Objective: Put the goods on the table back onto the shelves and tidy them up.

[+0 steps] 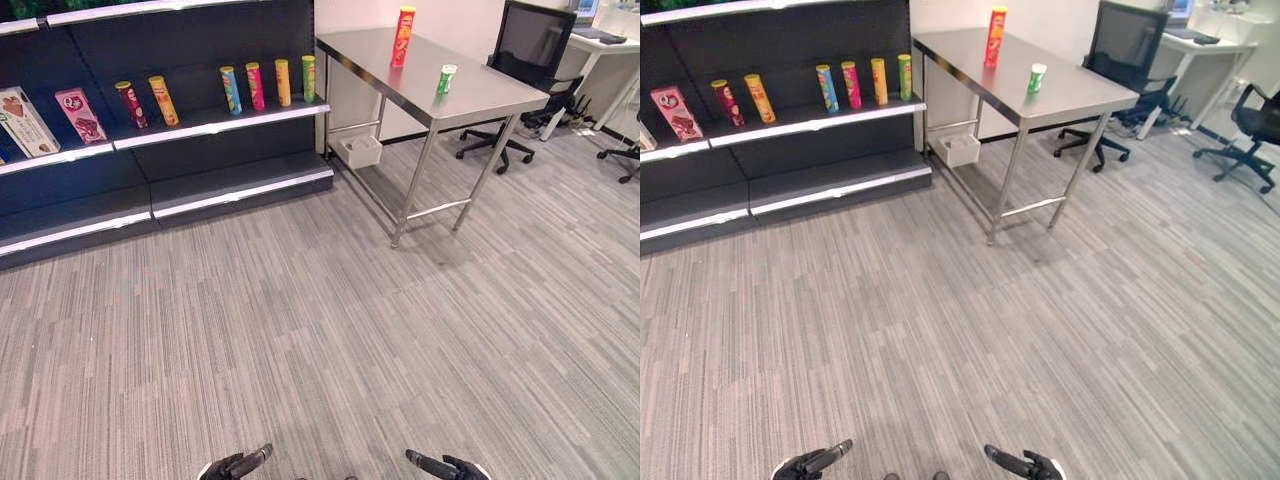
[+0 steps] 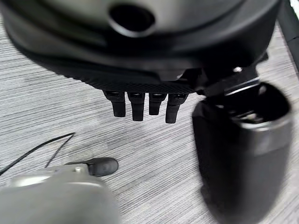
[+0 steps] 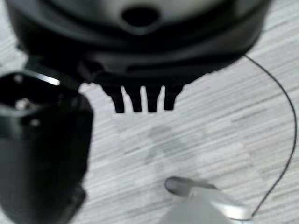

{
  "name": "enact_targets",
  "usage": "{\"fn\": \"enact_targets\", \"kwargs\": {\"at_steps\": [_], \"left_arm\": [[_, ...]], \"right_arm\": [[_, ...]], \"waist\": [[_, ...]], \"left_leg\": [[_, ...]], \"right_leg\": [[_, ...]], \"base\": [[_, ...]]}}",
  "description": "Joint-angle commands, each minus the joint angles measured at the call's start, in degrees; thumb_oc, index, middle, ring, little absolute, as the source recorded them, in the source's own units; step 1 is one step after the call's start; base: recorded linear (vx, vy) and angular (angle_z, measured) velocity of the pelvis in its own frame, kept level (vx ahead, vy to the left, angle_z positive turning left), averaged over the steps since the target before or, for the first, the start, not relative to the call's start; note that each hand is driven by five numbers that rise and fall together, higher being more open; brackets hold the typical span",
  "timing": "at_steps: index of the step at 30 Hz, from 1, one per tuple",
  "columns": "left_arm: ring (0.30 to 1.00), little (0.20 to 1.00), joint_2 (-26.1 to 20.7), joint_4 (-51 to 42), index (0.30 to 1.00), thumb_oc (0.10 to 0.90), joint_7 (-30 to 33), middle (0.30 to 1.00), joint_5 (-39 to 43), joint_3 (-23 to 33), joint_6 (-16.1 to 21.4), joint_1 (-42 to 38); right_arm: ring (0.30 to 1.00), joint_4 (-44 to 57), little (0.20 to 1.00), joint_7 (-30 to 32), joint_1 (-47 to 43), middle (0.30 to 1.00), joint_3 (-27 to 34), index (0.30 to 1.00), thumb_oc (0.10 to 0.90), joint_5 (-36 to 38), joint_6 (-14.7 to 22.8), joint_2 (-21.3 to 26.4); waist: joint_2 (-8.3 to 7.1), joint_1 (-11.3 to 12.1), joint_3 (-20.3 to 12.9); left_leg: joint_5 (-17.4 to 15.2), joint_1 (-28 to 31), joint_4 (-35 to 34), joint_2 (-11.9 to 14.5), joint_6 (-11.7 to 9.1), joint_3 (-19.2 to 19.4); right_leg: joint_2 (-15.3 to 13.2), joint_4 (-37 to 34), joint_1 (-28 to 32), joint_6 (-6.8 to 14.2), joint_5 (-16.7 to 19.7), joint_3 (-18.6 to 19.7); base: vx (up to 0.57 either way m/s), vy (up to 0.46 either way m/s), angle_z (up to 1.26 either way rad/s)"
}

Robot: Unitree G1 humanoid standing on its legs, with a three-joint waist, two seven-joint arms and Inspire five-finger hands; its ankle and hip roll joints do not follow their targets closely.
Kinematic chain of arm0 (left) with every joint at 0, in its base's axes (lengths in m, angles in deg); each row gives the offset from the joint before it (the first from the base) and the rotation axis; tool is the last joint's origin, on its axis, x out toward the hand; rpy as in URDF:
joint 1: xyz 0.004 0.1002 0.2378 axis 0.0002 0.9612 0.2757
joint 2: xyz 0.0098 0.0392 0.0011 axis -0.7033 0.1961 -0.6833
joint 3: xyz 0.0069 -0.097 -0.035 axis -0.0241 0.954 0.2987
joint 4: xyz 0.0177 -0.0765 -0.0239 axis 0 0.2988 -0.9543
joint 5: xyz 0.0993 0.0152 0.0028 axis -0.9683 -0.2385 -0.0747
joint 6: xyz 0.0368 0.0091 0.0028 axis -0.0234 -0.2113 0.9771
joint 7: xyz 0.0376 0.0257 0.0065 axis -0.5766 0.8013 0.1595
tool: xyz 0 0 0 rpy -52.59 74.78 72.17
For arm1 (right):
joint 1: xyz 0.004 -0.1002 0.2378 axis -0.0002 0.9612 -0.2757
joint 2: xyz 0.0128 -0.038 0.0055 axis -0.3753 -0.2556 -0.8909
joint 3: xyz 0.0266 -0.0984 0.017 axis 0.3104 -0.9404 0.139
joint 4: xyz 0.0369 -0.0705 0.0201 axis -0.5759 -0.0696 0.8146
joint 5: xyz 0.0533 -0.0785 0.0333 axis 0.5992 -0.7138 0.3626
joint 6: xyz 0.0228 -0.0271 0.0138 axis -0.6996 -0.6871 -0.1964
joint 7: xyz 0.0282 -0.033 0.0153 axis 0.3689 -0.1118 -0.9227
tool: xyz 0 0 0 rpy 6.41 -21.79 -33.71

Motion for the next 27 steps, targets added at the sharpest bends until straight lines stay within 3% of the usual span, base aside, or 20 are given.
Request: {"fn": "enact_targets", "kwargs": {"at_steps": [1,16,21,27], "left_arm": [[0.900,0.900,-1.88,0.02,0.900,0.800,-0.37,0.900,0.82,-0.13,2.62,-2.52],[0.900,0.900,-1.35,0.82,0.900,0.800,-0.46,0.900,0.63,-0.50,2.32,-2.82],[0.900,0.900,-1.49,0.17,0.900,0.800,-0.66,0.900,1.49,-0.97,2.19,-2.88],[0.900,0.900,-1.81,-0.25,0.900,0.800,-0.29,0.900,3.46,-0.47,2.15,-3.38]], "right_arm": [[0.900,2.09,0.900,1.15,-1.51,0.900,-0.66,0.900,0.800,0.76,1.80,2.73],[0.900,1.74,0.900,1.05,-1.48,0.900,-1.18,0.900,0.800,0.36,1.44,3.10],[0.900,2.71,0.900,0.89,-1.74,0.900,-1.44,0.900,0.800,0.69,1.54,3.93],[0.900,3.17,0.900,1.04,-2.22,0.900,-1.76,0.900,0.800,1.60,1.97,4.34]], "waist": [[-1.50,-0.79,0.76],[-0.97,-0.86,0.67],[-1.02,-0.88,2.52],[-2.11,-0.50,5.99]], "left_leg": [[-3.03,2.02,-1.70,3.91,-4.90,-0.67],[-2.62,2.24,-1.70,4.40,-5.18,-1.11],[-1.88,1.36,-1.27,4.98,-5.35,-1.44],[-4.29,-6.74,12.22,4.84,-6.35,-2.42]], "right_leg": [[-5.81,-3.65,2.34,8.87,0.74,0.63],[-5.25,-3.65,2.45,8.43,0.36,0.76],[-4.70,-3.65,1.95,7.80,0.38,0.83],[-4.32,-0.27,-0.51,5.82,-0.88,0.83]], "base": [[0.00,-0.018,-0.03],[0.00,-0.020,0.00],[-0.02,-0.075,0.00],[-0.08,-0.118,0.05]]}}
